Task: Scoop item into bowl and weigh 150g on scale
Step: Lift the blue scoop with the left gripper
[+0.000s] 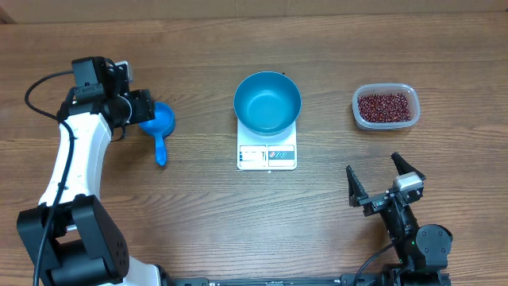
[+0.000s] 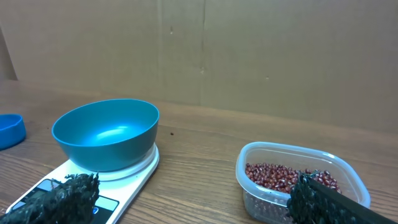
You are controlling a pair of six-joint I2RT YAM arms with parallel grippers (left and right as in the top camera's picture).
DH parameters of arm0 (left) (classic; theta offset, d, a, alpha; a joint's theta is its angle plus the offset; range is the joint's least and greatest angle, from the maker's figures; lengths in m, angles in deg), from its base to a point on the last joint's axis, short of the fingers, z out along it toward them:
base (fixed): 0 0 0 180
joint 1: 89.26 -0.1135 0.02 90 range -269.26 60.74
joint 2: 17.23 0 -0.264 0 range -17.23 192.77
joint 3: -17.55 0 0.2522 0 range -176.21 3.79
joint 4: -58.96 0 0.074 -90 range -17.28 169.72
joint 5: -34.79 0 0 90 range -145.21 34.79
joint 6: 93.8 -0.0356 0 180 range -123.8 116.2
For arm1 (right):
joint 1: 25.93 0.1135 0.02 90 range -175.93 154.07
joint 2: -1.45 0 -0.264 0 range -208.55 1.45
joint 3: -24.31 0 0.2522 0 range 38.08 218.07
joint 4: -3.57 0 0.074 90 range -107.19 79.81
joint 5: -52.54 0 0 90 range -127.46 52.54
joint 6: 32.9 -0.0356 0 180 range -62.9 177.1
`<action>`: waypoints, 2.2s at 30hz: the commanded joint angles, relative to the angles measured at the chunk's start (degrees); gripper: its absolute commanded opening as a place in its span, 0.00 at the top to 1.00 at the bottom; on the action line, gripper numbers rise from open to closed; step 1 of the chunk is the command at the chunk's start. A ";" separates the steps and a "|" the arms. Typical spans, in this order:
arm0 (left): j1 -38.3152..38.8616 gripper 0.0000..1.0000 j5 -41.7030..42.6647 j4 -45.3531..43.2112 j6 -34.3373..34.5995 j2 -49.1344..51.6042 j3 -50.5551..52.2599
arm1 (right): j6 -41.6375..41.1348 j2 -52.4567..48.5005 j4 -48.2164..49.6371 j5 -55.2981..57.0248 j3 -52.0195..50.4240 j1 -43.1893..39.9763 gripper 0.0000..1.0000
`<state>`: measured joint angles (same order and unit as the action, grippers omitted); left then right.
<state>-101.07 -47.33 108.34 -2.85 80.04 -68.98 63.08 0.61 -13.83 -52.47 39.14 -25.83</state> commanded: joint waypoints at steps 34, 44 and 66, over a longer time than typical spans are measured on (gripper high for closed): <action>1.09 0.80 -3.39 -7.63 -9.42 17.90 -1.27 | -0.33 0.68 0.31 0.22 -0.61 0.17 0.00; 1.09 0.96 -3.45 -5.53 -1.42 16.70 -3.28 | -0.33 0.68 0.31 0.22 -0.61 0.17 0.00; 1.14 0.96 -2.45 25.70 28.81 -3.52 -17.66 | -0.33 0.68 0.31 0.22 -0.61 0.17 0.00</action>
<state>-100.48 -49.23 133.10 20.26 79.47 -85.44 63.10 0.61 -13.83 -52.49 39.14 -25.83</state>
